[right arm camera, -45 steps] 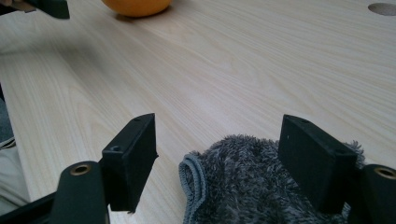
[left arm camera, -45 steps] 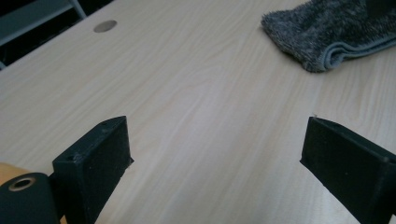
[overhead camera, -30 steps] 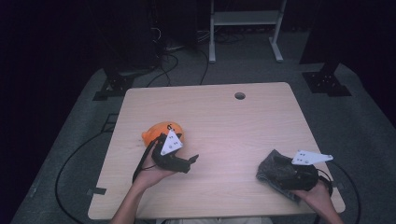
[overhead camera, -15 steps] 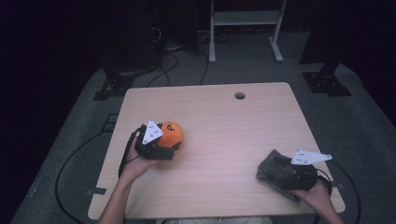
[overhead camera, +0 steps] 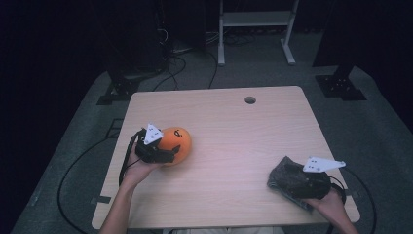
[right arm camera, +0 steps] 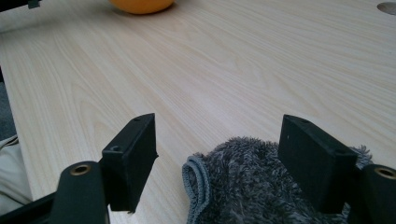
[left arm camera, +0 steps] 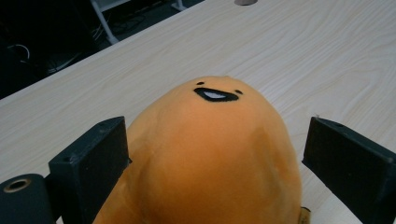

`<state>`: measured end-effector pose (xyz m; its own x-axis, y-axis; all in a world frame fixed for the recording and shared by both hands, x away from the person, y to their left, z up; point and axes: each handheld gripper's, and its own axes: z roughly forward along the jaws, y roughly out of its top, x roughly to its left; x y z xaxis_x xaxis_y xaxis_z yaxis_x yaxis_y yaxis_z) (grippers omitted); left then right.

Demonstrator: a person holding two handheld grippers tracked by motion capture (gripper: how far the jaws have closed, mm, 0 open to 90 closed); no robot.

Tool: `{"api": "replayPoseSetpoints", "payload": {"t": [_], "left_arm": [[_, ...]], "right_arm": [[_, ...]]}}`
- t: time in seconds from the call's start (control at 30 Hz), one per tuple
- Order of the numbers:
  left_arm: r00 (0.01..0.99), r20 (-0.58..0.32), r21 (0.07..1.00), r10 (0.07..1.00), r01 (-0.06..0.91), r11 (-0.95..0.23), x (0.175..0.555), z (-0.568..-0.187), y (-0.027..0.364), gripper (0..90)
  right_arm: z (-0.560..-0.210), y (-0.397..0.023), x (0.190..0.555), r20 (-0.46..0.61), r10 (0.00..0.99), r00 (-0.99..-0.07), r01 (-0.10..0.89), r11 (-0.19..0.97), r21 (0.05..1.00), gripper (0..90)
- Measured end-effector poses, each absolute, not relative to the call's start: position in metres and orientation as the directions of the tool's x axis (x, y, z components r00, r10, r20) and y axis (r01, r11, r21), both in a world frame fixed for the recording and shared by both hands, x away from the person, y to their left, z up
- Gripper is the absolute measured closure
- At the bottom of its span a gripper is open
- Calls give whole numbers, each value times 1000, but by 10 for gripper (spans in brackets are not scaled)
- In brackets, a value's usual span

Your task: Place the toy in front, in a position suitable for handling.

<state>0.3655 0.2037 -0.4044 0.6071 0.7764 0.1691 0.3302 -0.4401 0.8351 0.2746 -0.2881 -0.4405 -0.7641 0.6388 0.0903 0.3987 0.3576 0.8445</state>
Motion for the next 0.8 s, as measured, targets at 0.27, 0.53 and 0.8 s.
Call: {"api": "replayPoseSetpoints", "payload": {"t": [0.27, 0.53, 0.8], "left_arm": [[602, 143, 793, 786, 405, -454, 378, -417, 209, 62], [612, 145, 799, 777, 391, -457, 379, -427, 210, 123], [609, 132, 806, 782, 393, -442, 376, -429, 213, 226]], "right_arm": [[-440, -292, 276, 83, 645, -759, 396, 357, 846, 270], [-438, -297, 281, 66, 667, -742, 399, 360, 843, 280], [-438, -297, 296, 30, 690, -723, 427, 413, 805, 322]]}}
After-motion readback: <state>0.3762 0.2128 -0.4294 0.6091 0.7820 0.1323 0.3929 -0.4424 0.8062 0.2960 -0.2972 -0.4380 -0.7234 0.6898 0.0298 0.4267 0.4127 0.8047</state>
